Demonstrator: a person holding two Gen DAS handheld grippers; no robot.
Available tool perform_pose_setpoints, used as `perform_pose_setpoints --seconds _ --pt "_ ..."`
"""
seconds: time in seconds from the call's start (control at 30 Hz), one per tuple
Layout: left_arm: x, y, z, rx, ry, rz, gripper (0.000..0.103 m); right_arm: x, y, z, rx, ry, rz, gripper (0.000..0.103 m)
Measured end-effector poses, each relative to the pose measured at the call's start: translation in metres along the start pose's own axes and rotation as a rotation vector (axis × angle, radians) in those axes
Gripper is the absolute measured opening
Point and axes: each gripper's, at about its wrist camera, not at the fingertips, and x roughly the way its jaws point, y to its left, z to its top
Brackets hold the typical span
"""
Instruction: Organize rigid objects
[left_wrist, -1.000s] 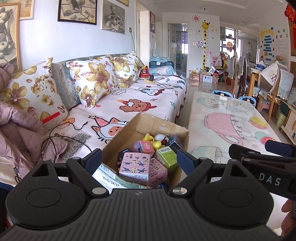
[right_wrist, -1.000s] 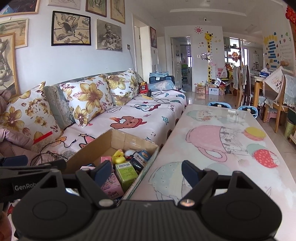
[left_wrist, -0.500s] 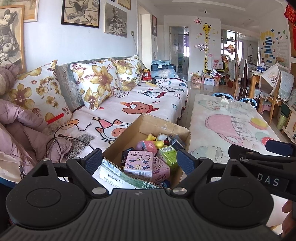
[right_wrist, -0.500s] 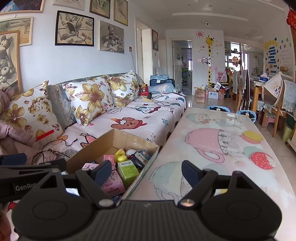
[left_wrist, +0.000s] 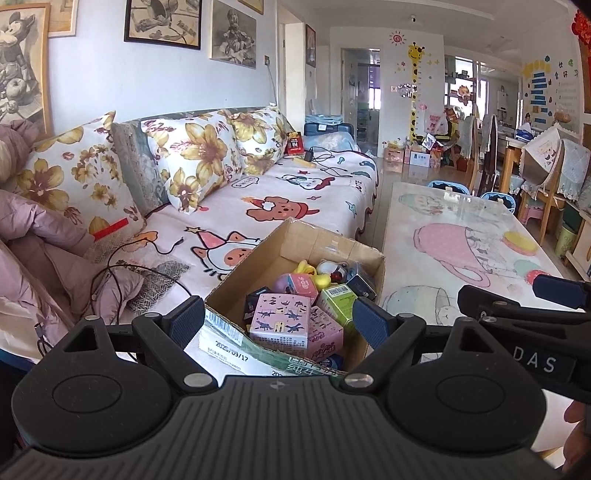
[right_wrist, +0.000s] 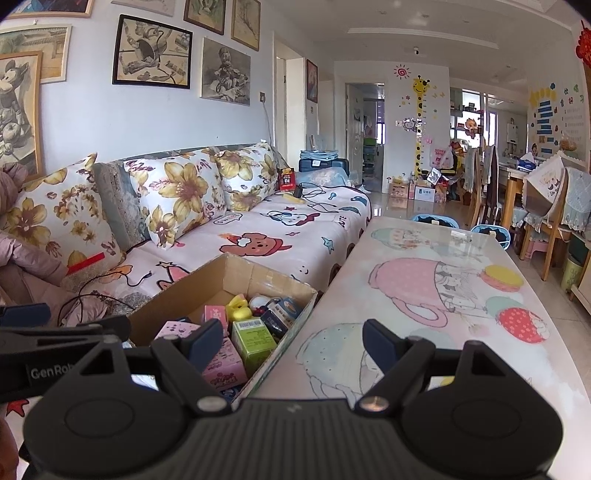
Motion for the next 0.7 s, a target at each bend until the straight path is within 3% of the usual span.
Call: perform_pose_setpoints --seconds 0.7 --pt "0.005 0.001 -0.002 0.008 0.017 0.005 0.103 0.019 0.0 -0.005 0.014 0.034 0.006 0.083"
